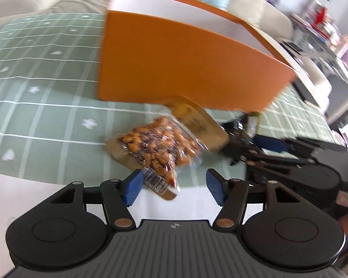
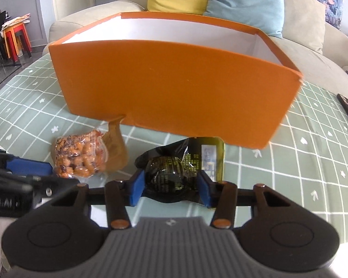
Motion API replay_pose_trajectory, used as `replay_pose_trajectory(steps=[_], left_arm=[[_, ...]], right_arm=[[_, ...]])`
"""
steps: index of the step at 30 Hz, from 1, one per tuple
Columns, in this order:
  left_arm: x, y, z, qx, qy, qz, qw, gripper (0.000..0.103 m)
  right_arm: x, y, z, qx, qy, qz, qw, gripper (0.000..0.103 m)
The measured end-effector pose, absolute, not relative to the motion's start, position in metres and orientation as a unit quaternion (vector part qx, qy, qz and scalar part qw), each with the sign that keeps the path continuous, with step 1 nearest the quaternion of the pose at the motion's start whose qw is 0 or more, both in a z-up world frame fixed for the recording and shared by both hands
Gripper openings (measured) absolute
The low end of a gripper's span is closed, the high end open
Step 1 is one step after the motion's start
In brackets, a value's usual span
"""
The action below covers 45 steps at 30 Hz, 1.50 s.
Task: Organize snacks
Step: 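Grasp the peanut pack with left tool while right tool grasps the dark green-wrapped snack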
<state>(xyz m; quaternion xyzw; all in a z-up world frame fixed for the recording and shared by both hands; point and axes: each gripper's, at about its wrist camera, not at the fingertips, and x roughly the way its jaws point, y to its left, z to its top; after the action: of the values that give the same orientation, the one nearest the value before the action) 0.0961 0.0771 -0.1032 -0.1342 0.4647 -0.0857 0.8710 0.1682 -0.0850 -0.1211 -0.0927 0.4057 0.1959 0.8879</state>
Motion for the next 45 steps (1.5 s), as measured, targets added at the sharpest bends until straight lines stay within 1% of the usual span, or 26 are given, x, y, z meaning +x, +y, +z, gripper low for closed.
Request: replay_pose_trajectory(steps=[5,8,11,13,16,21,25,27,30,33,38,40,42,45], left_arm=[[0.089,0.059,-0.098,-0.092,0.458,-0.117,0.877,0.073],[0.087,0.053,-0.09,-0.052,0.443,-0.114,0.888,0.079],[0.089,0.048,-0.083,-0.01,0.43,-0.11,0.896,0.084],[0.096,0.047,-0.079,0.013,0.427,-0.111,0.898,0.085],[0.108,0.047,-0.078,0.048,0.428,-0.126,0.893,0.089],[0.132,0.051,-0.087,0.098,0.461,-0.165,0.866,0.089],[0.143,0.052,-0.097,0.115,0.48,-0.184,0.85,0.089],[0.145,0.052,-0.1,0.11,0.483,-0.194,0.847,0.094],[0.148,0.053,-0.105,0.099,0.485,-0.196,0.847,0.098],[0.149,0.051,-0.109,0.096,0.485,-0.199,0.846,0.099],[0.15,0.044,-0.11,0.12,0.478,-0.201,0.846,0.1],[0.151,0.043,-0.11,0.117,0.479,-0.197,0.847,0.1],[0.151,0.043,-0.109,0.113,0.48,-0.197,0.847,0.096],[0.152,0.043,-0.11,0.109,0.478,-0.194,0.85,0.092]], right_arm=[[0.16,-0.1,-0.12,-0.098,0.408,0.185,0.889,0.047],[0.156,-0.107,-0.119,-0.099,0.408,0.179,0.89,0.047],[0.154,-0.113,-0.118,-0.096,0.408,0.18,0.89,0.049],[0.154,-0.115,-0.117,-0.092,0.407,0.184,0.89,0.057],[0.152,-0.116,-0.115,-0.093,0.4,0.187,0.893,0.059],[0.151,-0.115,-0.114,-0.099,0.39,0.197,0.894,0.064],[0.153,-0.115,-0.114,-0.091,0.389,0.202,0.894,0.067],[0.155,-0.116,-0.116,-0.086,0.391,0.203,0.893,0.067],[0.157,-0.116,-0.119,-0.079,0.394,0.204,0.893,0.067],[0.159,-0.115,-0.123,-0.077,0.398,0.204,0.891,0.065],[0.159,-0.114,-0.128,-0.083,0.396,0.2,0.892,0.063],[0.159,-0.113,-0.13,-0.087,0.395,0.197,0.893,0.06],[0.158,-0.112,-0.132,-0.092,0.392,0.195,0.894,0.06],[0.157,-0.111,-0.135,-0.102,0.389,0.195,0.895,0.059]])
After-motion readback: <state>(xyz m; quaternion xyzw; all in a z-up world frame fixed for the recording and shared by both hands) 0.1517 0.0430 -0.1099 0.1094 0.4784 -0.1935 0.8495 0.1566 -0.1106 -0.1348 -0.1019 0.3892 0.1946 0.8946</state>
